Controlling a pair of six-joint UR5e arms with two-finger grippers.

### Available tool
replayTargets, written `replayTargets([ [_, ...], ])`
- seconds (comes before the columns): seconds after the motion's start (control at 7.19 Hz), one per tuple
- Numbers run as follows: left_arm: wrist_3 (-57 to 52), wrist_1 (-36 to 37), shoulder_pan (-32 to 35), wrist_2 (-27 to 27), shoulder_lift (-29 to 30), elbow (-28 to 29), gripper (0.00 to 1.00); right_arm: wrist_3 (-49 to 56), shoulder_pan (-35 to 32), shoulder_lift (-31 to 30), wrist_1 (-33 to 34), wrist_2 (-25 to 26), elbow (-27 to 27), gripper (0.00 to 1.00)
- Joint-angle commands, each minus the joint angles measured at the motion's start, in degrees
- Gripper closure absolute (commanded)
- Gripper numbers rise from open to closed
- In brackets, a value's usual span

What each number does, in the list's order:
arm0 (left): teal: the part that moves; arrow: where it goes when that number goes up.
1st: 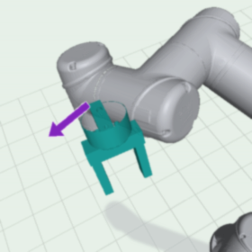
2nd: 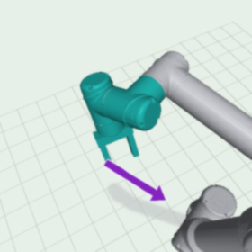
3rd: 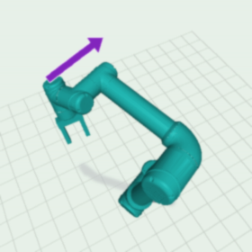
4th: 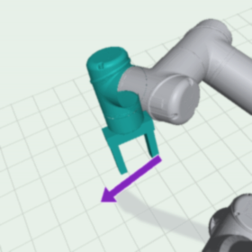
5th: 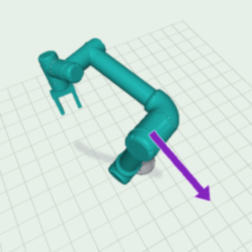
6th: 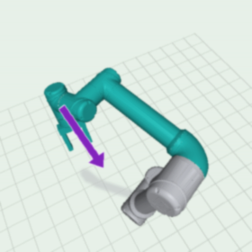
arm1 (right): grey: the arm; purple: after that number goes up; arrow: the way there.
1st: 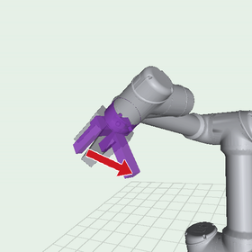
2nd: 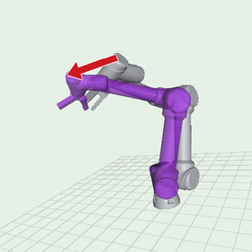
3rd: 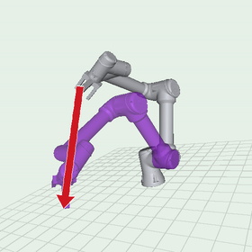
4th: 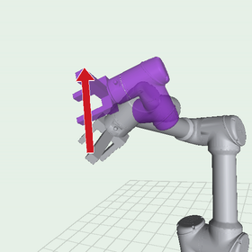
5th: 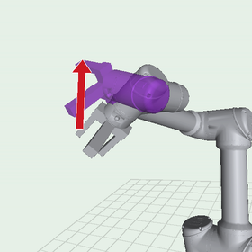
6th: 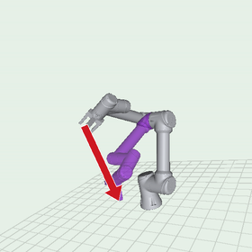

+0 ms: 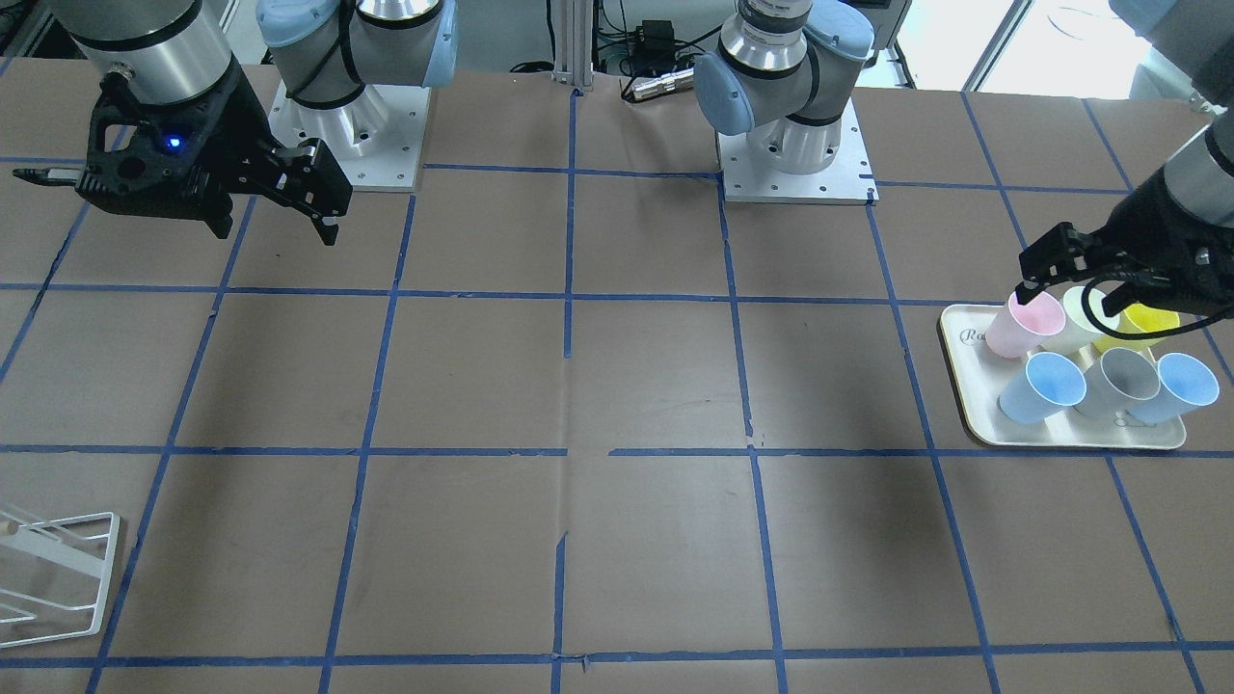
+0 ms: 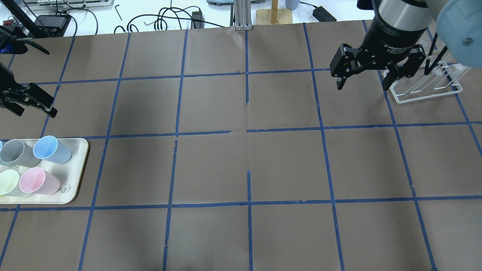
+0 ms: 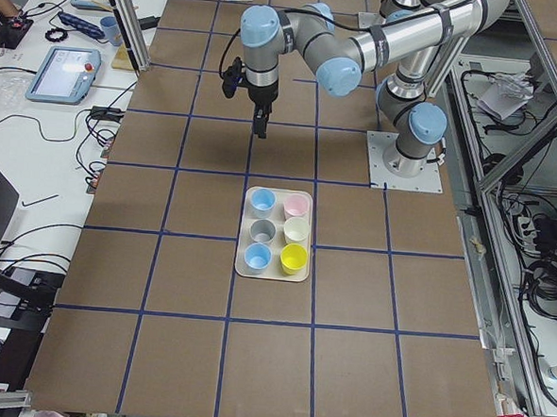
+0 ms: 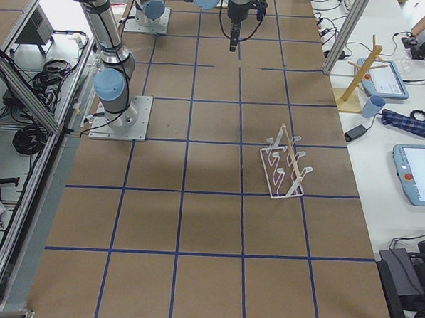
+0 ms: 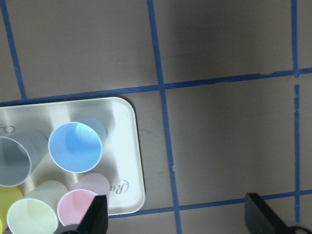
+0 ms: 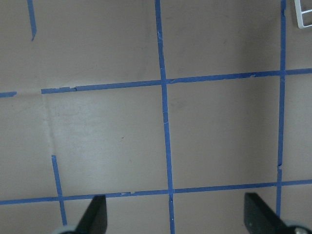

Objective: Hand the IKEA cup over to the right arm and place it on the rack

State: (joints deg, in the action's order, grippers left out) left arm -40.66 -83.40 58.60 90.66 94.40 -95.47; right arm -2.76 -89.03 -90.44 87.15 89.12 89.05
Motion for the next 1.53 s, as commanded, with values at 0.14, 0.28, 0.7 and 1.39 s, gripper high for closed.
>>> replayTargets([
  [0.14, -17.2, 9.3, -6.5, 0.1, 6.3, -1.3, 0.00, 0.0, 0.0, 0.0, 0.0, 0.1, 0.1, 0.00],
  [0.28, -20.7, 12.5, -7.9, 0.1, 8.5, -1.8, 0.00, 0.0, 0.0, 0.0, 0.0, 0.0, -0.1, 0.00],
  [0.7, -25.5, 16.5, -8.5, 0.0, 13.3, -1.8, 0.14, 0.7, 0.0, -0.3, 0.0, -2.9, 0.2, 0.00],
  [1.39, -25.1, 16.4, -8.5, 0.4, 17.3, -1.8, 0.25, 0.7, 0.0, -0.8, 0.0, -2.7, 0.4, 0.00],
])
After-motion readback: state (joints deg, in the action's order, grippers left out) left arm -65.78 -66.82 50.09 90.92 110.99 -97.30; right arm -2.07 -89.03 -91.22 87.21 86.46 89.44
